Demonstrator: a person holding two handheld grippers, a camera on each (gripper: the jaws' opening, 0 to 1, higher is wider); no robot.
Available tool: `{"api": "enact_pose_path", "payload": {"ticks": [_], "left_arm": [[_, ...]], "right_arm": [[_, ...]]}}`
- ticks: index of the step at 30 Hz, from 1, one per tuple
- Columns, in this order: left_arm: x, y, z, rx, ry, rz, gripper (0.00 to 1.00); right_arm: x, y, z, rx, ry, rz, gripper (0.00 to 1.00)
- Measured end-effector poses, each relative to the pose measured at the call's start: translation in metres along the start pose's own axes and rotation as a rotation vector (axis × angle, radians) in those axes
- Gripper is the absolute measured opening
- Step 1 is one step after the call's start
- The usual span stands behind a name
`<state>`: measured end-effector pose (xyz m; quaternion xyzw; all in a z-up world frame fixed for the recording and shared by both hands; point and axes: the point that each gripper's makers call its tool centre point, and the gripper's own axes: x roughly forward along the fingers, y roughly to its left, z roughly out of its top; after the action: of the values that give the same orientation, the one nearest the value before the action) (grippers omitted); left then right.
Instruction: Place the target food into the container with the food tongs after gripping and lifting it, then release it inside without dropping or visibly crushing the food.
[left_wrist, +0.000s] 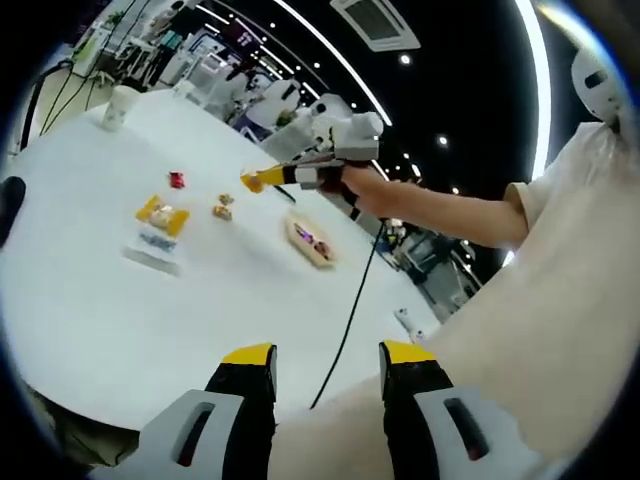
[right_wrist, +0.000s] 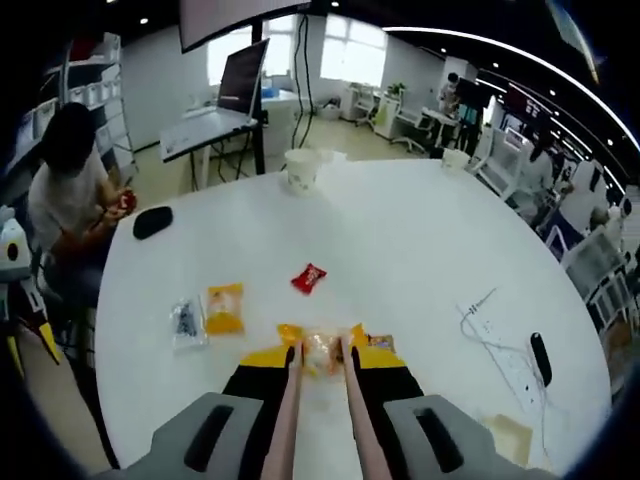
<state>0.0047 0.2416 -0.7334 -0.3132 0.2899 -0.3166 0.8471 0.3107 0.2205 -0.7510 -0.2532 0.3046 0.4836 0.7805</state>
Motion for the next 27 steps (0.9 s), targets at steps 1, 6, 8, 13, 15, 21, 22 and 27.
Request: {"api": "enact_pose_path", "payload": {"ticks": [1,6,8,13,15,21,22,27], "left_arm": [[0.001,-0.001,0.001,0.006,0.003,-0.004,0.4],[0.009,-0.003,0.003,0.014,0.013,-0.022,0.4],[0.012,-0.004,0.004,0.019,0.02,-0.03,0.4],[0.018,-0.007,0.005,0.03,0.032,-0.046,0.4],[0.02,-0.008,0.006,0.038,0.036,-0.051,0.4],[0.024,-0.013,0.007,0.05,0.046,-0.063,0.4],[0.025,-0.014,0.006,0.053,0.049,-0.065,0.4],[0.024,-0.018,0.003,0.051,0.056,-0.067,0.4]], "right_arm": [[-0.002,-0.001,0.0,0.002,-0.001,-0.003,0.21],[-0.011,-0.011,-0.004,0.012,-0.006,-0.026,0.21],[-0.015,-0.015,-0.006,0.017,-0.006,-0.035,0.21],[-0.03,-0.014,-0.009,0.031,-0.009,-0.059,0.21],[-0.036,-0.015,-0.011,0.039,-0.01,-0.069,0.22],[-0.051,-0.02,-0.016,0.058,-0.014,-0.091,0.22],[-0.054,-0.022,-0.018,0.066,-0.017,-0.097,0.22],[-0.062,-0.029,-0.023,0.085,-0.02,-0.116,0.22]]}}
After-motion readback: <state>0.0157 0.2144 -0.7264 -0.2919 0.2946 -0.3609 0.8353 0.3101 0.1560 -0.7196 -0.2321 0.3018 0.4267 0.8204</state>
